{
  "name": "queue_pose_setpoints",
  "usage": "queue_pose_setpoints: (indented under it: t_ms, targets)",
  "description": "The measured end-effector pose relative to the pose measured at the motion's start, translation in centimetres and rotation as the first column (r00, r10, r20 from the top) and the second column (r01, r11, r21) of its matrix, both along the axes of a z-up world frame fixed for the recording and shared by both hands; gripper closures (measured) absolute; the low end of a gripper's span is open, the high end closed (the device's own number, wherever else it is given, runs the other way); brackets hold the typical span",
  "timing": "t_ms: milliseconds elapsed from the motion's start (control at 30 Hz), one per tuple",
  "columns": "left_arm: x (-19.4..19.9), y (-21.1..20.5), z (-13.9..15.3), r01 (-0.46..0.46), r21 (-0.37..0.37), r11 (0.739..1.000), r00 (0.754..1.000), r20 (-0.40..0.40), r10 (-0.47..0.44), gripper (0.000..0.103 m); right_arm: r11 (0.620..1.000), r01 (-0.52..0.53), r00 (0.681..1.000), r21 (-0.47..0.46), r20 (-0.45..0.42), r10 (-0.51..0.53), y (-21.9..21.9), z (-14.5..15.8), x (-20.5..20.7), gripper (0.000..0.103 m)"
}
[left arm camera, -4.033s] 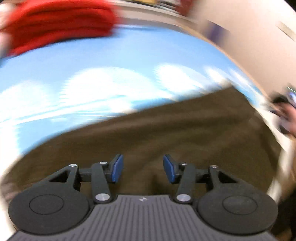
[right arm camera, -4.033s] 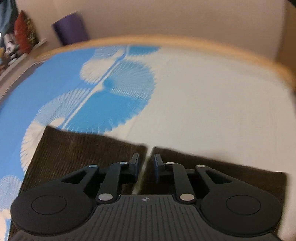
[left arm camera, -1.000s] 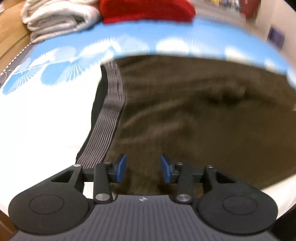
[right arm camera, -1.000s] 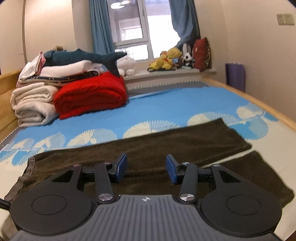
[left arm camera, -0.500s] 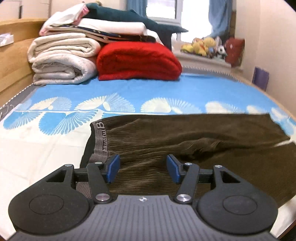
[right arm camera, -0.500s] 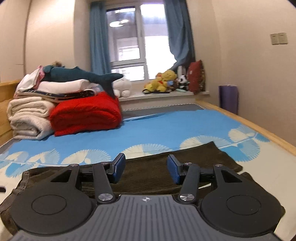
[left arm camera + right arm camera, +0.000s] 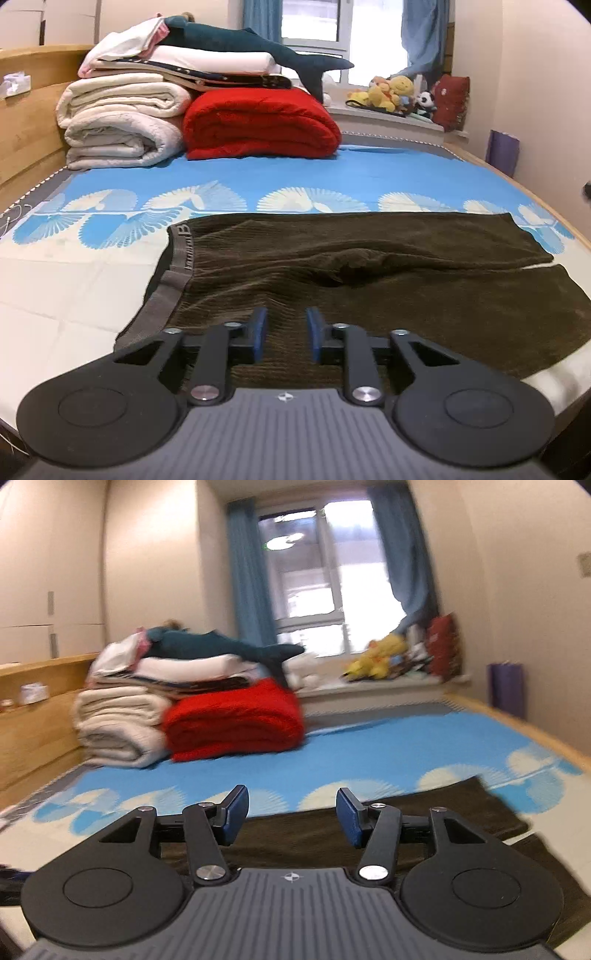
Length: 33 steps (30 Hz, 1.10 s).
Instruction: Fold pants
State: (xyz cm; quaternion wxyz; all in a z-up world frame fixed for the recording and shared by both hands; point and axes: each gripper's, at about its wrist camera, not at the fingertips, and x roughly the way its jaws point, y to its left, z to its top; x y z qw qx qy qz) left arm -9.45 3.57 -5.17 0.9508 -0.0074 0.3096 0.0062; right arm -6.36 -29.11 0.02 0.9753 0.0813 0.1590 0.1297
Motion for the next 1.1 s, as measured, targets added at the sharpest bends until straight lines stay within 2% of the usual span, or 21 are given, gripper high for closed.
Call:
queue_pose_setpoints:
  t_ms: [200, 400, 600, 667, 767, 833, 900, 1067, 1100]
  targets:
    - [-0.3, -2.3, 0.2, 0.026, -0.024, 0.999, 0.998, -0.051, -0.027, 0.087, 0.999, 0.005, 0.995, -0.039, -0.102, -0.009, 0.1, -3.2, 1.0, 0.049]
    - [0.5, -3.0, 3.2, 0.014, -0.01, 1.0, 0.998, -0.057, -0.014, 0.086, 0.999, -0.015, 0.998, -0.045, -0.06, 0.012, 0.0, -3.1, 0.4, 0.05]
    - [3.1, -0.8, 6.8, -0.001, -0.111, 0.994, 1.0, -0.026, -0.001, 0.086, 0.999, 0.046, 0.999, -0.024, -0.012, -0.046, -0.6, -3.2, 0.9, 0.049]
    - [4.4, -0.1, 6.9, -0.003, -0.142, 0.99, 1.0, -0.031, -0.001, 0.086, 0.997, 0.071, 0.997, -0.02, -0.029, -0.072, -0.8, -3.3, 1.3, 0.049]
    - [6.6, 0.3, 5.9, -0.001, -0.148, 0.989, 0.998, -0.057, -0.008, 0.087, 0.998, 0.062, 0.997, -0.003, -0.054, -0.062, -1.2, -3.5, 1.8, 0.049]
    - [8.2, 0.6, 4.9, -0.013, -0.152, 0.988, 0.996, -0.09, -0.001, 0.095, 0.998, 0.066, 0.995, -0.023, -0.078, -0.067, -1.3, -3.8, 2.1, 0.049]
    - [9.8, 1.1, 4.1, -0.015, -0.165, 0.986, 0.994, -0.11, -0.003, 0.096, 0.997, 0.075, 0.991, -0.025, -0.107, -0.077, -1.7, -4.2, 2.4, 0.05]
    - [15.1, 3.2, 3.2, -0.03, -0.14, 0.99, 0.992, -0.128, 0.012, 0.097, 0.998, 0.034, 0.99, -0.06, -0.137, -0.041, -1.7, -5.1, 3.2, 0.087]
    - [16.4, 3.8, 3.1, -0.038, -0.132, 0.991, 0.991, -0.134, 0.021, 0.097, 0.997, 0.024, 0.99, -0.07, -0.138, -0.033, -1.6, -5.3, 3.3, 0.09]
